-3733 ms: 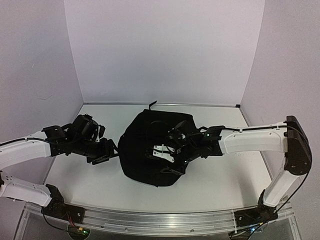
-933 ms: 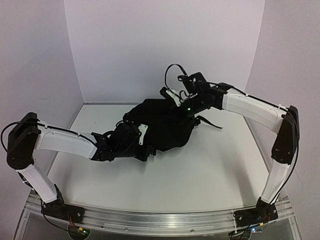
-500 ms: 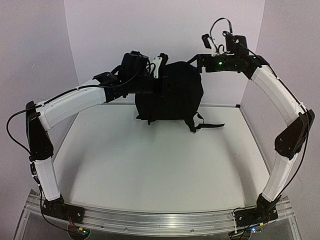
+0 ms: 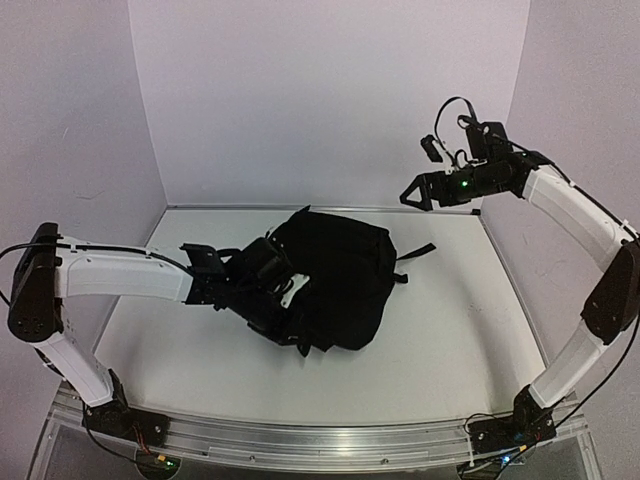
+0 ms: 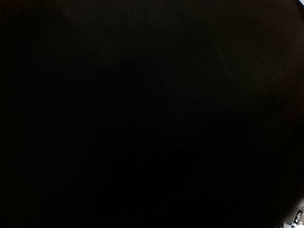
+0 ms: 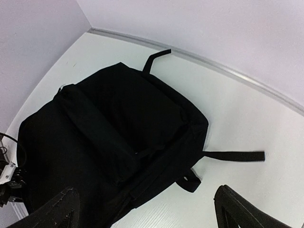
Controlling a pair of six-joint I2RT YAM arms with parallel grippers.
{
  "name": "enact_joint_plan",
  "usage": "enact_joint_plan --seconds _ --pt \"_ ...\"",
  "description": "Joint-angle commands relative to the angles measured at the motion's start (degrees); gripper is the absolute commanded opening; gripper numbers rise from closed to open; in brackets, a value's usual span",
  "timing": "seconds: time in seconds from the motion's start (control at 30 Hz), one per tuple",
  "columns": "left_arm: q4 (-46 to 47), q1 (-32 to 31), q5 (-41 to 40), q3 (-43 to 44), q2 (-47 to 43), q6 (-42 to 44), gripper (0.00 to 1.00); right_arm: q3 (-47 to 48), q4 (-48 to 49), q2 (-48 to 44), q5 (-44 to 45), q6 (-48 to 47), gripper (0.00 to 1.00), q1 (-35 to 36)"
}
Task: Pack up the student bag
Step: Adjust the student bag at the center of the board.
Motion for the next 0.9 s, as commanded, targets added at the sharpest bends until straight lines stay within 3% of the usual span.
enact_joint_plan --seconds 0.0,0.13,0.27,0.33,0.4,0.53,0.7,0.87 --pt "7.3 -0.3 3.3 -3.0 -4.0 -3.8 0.30 -5.2 -0.5 -0.5 -3.8 -0.1 0.98 0.2" --pt "1.4 -4.2 3.7 2.1 -3.3 1.5 0.67 -7.5 -1.1 1.1 -4.1 1.3 0.98 0.4" --pt "-6.9 -4.6 2.4 7.7 -4.5 2.5 0.78 -8.3 -1.5 2.6 -4.6 2.9 0.98 0.4" --pt "-5.9 -3.0 -2.6 6.6 -8.1 -0.8 0.88 -9.7 -1.5 3.4 -5.5 3.8 0.98 0.4" --pt "-2.0 2.9 -3.4 3.2 -13.5 -6.3 0.99 -11.5 -1.4 4.0 -7.1 6.6 0.98 0.4" --pt "-2.8 16.8 -4.2 2.1 -16.7 -11.9 1.00 -13.9 -0.7 6.2 -12.5 9.1 0.98 0.4" --pt "-11.1 24.8 -7.4 6.1 -9.0 -15.4 1.00 -13.0 0.7 13.5 -17.9 11.2 0.98 0.4" --pt "-3.4 29.8 -1.0 1.2 -6.3 -20.1 1.00 -7.2 1.7 22.6 -21.6 12.2 0.98 0.3"
